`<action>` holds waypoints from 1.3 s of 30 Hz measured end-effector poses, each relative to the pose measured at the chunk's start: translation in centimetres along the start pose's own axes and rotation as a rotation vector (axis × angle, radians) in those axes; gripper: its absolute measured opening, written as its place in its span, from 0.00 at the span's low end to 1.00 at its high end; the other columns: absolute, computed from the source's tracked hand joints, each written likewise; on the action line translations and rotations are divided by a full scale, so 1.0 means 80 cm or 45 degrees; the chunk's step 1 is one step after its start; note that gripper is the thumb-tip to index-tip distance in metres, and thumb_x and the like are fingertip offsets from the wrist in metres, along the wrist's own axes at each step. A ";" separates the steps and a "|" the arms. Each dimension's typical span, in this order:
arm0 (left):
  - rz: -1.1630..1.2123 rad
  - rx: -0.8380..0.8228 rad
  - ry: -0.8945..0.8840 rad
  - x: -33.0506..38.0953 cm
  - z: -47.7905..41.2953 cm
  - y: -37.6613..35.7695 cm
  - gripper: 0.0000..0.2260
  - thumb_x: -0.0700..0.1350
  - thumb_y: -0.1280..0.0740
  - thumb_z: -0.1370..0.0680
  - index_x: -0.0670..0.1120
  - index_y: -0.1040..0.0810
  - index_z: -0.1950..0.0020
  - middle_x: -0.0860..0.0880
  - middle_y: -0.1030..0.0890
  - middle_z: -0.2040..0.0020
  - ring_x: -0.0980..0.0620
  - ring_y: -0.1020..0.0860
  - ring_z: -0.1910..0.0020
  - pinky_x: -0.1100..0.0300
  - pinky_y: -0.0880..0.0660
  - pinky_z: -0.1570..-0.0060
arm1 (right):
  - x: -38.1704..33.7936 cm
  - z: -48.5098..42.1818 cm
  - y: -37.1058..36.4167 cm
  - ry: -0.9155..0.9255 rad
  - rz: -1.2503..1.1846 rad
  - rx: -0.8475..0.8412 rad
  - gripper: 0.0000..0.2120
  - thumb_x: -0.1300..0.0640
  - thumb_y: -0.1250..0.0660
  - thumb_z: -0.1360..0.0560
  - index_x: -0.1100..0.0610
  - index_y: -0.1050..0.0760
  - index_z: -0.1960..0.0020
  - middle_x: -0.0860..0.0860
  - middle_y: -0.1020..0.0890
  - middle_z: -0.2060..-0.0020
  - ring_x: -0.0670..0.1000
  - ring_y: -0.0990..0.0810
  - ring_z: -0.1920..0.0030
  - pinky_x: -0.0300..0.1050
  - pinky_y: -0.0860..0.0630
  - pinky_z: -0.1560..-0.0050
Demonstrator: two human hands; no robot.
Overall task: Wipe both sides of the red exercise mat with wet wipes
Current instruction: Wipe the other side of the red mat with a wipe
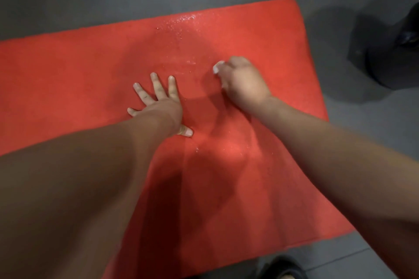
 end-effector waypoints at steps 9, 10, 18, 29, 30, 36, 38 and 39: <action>-0.018 0.018 -0.007 -0.001 0.006 0.003 0.67 0.63 0.21 0.34 0.55 0.79 0.26 0.46 0.83 0.28 0.28 0.73 0.26 0.22 0.47 0.32 | -0.052 0.024 -0.024 0.239 -0.104 -0.051 0.05 0.64 0.35 0.26 0.59 0.22 0.52 0.58 0.21 0.60 0.61 0.22 0.58 0.53 0.27 0.54; -0.015 0.016 -0.006 0.000 0.006 0.002 0.67 0.63 0.21 0.34 0.55 0.79 0.26 0.46 0.83 0.28 0.29 0.73 0.26 0.22 0.47 0.32 | -0.041 0.024 -0.017 0.256 -0.049 -0.018 0.05 0.64 0.35 0.26 0.59 0.22 0.52 0.58 0.22 0.61 0.61 0.23 0.59 0.53 0.27 0.55; -0.018 0.010 0.003 0.003 0.011 0.006 0.67 0.62 0.21 0.33 0.55 0.79 0.26 0.46 0.83 0.27 0.29 0.73 0.26 0.23 0.47 0.30 | 0.037 0.025 0.008 -0.284 0.029 0.185 0.05 0.63 0.36 0.26 0.61 0.22 0.53 0.62 0.21 0.60 0.64 0.22 0.58 0.52 0.34 0.54; -0.037 0.016 0.005 0.004 0.013 0.006 0.67 0.62 0.21 0.33 0.54 0.79 0.26 0.44 0.82 0.27 0.28 0.72 0.25 0.23 0.47 0.30 | 0.083 0.050 0.023 -0.454 0.118 0.211 0.11 0.58 0.42 0.23 0.61 0.22 0.50 0.62 0.21 0.57 0.65 0.23 0.56 0.56 0.29 0.52; -0.032 0.017 0.003 0.003 0.014 0.006 0.66 0.62 0.21 0.33 0.54 0.79 0.26 0.44 0.82 0.27 0.28 0.72 0.25 0.23 0.46 0.30 | 0.068 0.053 0.018 -0.429 0.078 0.228 0.09 0.60 0.39 0.24 0.61 0.22 0.50 0.61 0.20 0.58 0.64 0.22 0.56 0.54 0.30 0.53; -0.038 0.025 -0.009 0.002 0.014 0.005 0.67 0.62 0.21 0.33 0.54 0.79 0.25 0.44 0.82 0.27 0.28 0.72 0.26 0.23 0.46 0.30 | -0.026 0.073 -0.017 0.232 -0.187 0.003 0.08 0.66 0.37 0.27 0.60 0.22 0.51 0.57 0.23 0.61 0.60 0.25 0.60 0.52 0.29 0.54; -0.038 0.019 -0.005 0.003 0.015 0.005 0.66 0.62 0.22 0.33 0.54 0.79 0.26 0.44 0.82 0.27 0.28 0.72 0.26 0.23 0.47 0.30 | 0.003 0.059 -0.007 0.139 -0.098 0.041 0.09 0.64 0.39 0.26 0.58 0.22 0.49 0.58 0.24 0.60 0.61 0.25 0.58 0.53 0.30 0.55; -0.043 0.014 -0.007 0.004 0.015 0.005 0.66 0.62 0.22 0.33 0.54 0.80 0.26 0.44 0.82 0.27 0.27 0.71 0.26 0.23 0.47 0.30 | 0.019 0.050 -0.001 0.033 -0.050 0.082 0.09 0.64 0.39 0.26 0.59 0.22 0.49 0.59 0.24 0.60 0.62 0.25 0.58 0.53 0.31 0.56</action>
Point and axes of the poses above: each hand's wrist, its own z-axis away from the middle knuckle, its own y-axis out of the back of the hand, x = y × z, the point moved 6 cm from there along -z, towards the middle knuckle
